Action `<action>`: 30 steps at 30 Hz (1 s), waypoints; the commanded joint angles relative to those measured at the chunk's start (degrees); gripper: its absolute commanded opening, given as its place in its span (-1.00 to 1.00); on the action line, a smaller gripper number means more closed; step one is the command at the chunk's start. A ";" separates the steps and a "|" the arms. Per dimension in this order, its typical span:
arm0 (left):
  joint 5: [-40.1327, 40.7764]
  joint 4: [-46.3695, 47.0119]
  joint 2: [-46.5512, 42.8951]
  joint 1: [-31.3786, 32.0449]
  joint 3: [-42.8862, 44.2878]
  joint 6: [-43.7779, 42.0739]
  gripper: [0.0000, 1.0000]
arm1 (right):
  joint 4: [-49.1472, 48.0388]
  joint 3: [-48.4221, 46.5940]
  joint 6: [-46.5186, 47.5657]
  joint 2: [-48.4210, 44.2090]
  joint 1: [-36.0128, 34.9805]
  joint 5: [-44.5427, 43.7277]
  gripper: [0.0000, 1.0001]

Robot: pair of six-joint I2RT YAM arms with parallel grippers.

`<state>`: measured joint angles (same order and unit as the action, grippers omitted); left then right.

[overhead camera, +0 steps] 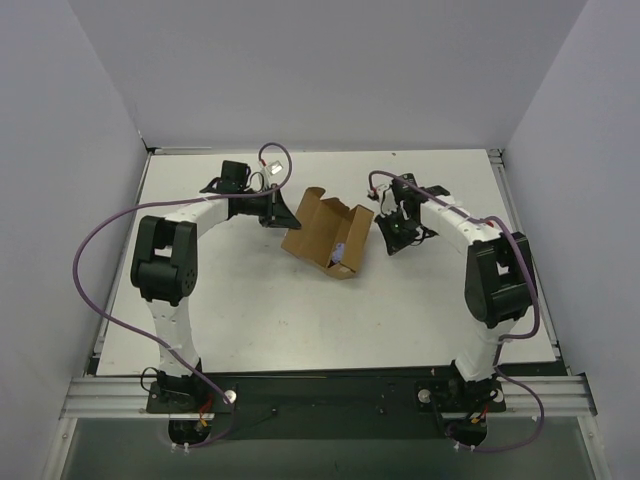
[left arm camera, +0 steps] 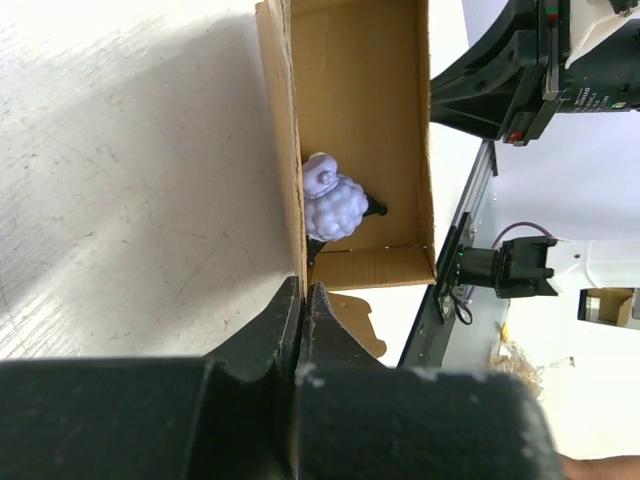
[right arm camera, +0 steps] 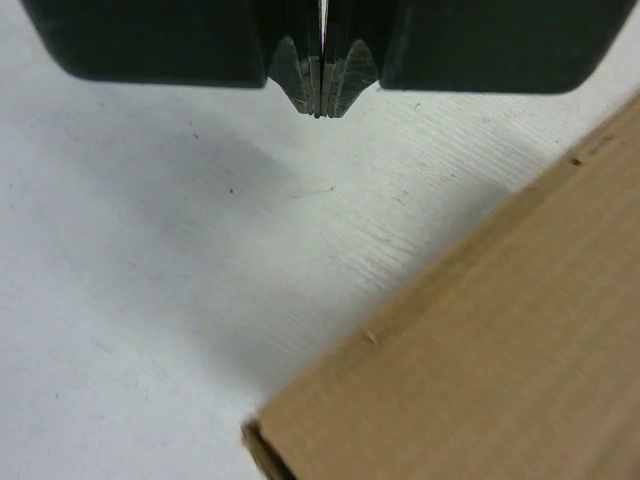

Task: Unpack the express box

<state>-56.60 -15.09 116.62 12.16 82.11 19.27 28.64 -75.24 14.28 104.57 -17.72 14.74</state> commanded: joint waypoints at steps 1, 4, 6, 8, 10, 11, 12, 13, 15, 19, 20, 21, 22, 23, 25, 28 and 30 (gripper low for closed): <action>-4.92 5.33 -2.53 -0.39 1.12 3.21 -1.00 | 0.80 -7.18 1.71 -0.51 -1.88 -1.46 -1.00; -10.01 12.61 -4.02 -0.47 1.39 10.05 -1.00 | 0.97 -13.34 3.29 0.19 -2.50 -4.02 -1.00; -12.56 19.99 -4.21 -0.65 2.09 14.98 -1.00 | 1.59 -17.89 3.47 0.81 -2.94 -4.98 -1.00; -13.88 30.14 -3.51 -0.74 1.31 25.26 -1.00 | 1.33 -20.20 3.38 0.72 -4.07 -5.25 -1.00; -13.89 34.59 -2.37 -0.83 0.86 33.33 -1.00 | 1.06 -22.74 2.77 0.46 -5.13 -5.08 -1.00; -13.89 37.39 -2.10 -0.83 0.43 34.60 -1.00 | 0.72 -23.28 2.68 0.28 -6.79 -4.81 -1.00; -13.63 37.24 -1.75 -0.74 0.51 34.87 -1.00 | 0.45 -23.46 2.68 0.37 -7.59 -4.64 -1.00; -13.28 36.63 -0.96 -0.82 0.69 34.70 -1.00 | 0.36 -23.55 2.85 0.54 -8.55 -4.11 -1.00; -12.66 33.65 0.01 -1.17 1.04 34.44 -1.00 | 0.36 -23.02 2.42 1.51 -10.57 -3.58 -1.00; -10.12 31.44 1.68 -2.66 -0.54 35.14 -1.00 | 0.27 -21.61 -1.00 4.49 -11.55 -1.39 -1.00; -9.59 31.53 1.68 -3.19 -1.33 35.31 -1.00 | 0.27 -21.53 -2.14 5.45 -11.64 -0.69 -1.00; -9.06 31.53 1.68 -3.72 -2.12 35.49 -1.00 | 0.36 -21.61 -2.24 6.07 -11.64 -0.51 -1.00; -8.27 31.53 1.60 -4.77 -3.78 35.49 -1.00 | 0.27 -21.70 -2.59 7.04 -11.73 -0.42 -1.00; -8.00 31.53 1.51 -5.22 -4.58 35.40 -1.00 | 0.10 -22.14 -2.77 7.74 -11.73 -0.33 -1.00; -7.39 31.53 0.90 -6.35 -6.86 35.40 -1.00 | -0.08 -22.66 -2.86 9.76 -11.82 -0.07 -1.00; -7.12 29.87 0.45 -7.15 -8.10 34.44 -1.00 | -0.43 -23.28 -2.94 12.13 -11.90 -0.59 -1.00; -7.12 29.51 0.28 -7.85 -8.98 34.08 -0.67 | -0.87 -23.28 -2.86 12.93 -11.90 -0.59 -1.00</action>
<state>-64.34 13.85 117.95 5.19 74.02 54.04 27.53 -97.56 12.32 116.22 -29.78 13.93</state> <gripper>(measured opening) 0.065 0.023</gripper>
